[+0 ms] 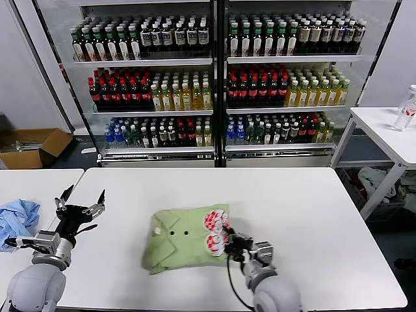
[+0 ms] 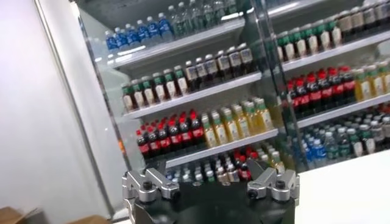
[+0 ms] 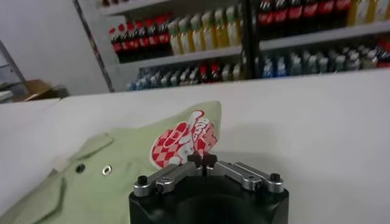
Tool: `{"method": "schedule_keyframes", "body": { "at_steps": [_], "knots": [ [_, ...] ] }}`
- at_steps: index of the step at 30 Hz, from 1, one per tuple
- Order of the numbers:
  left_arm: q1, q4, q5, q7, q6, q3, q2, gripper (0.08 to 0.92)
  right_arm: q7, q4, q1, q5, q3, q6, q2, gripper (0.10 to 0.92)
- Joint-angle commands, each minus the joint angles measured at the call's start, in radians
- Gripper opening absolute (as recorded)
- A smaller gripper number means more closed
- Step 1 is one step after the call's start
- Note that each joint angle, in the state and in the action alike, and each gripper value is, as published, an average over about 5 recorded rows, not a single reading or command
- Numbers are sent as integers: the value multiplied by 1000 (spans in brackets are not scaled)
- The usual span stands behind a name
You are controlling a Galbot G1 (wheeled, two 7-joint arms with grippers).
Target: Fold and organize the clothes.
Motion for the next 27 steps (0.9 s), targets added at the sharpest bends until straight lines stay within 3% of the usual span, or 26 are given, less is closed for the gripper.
{"method": "schedule_keyframes", "body": {
  "at_steps": [1,7,18,27],
  "knots": [
    [12,9,-7,33,-157,63,-34,823,-43,87,-134,-117,235,78,-131,110],
    [15,20,41,61,-201,115,-62,823,13,82,-230,-172,189,175,-86,146],
    [4,29,70,65,-215,131,-68,823,7,137,-236,-253,250,243,-79,452],
    [-30,46,127,59,-264,192,-116,823,-13,96,-183,-301,398,312,-98,703]
  ]
}}
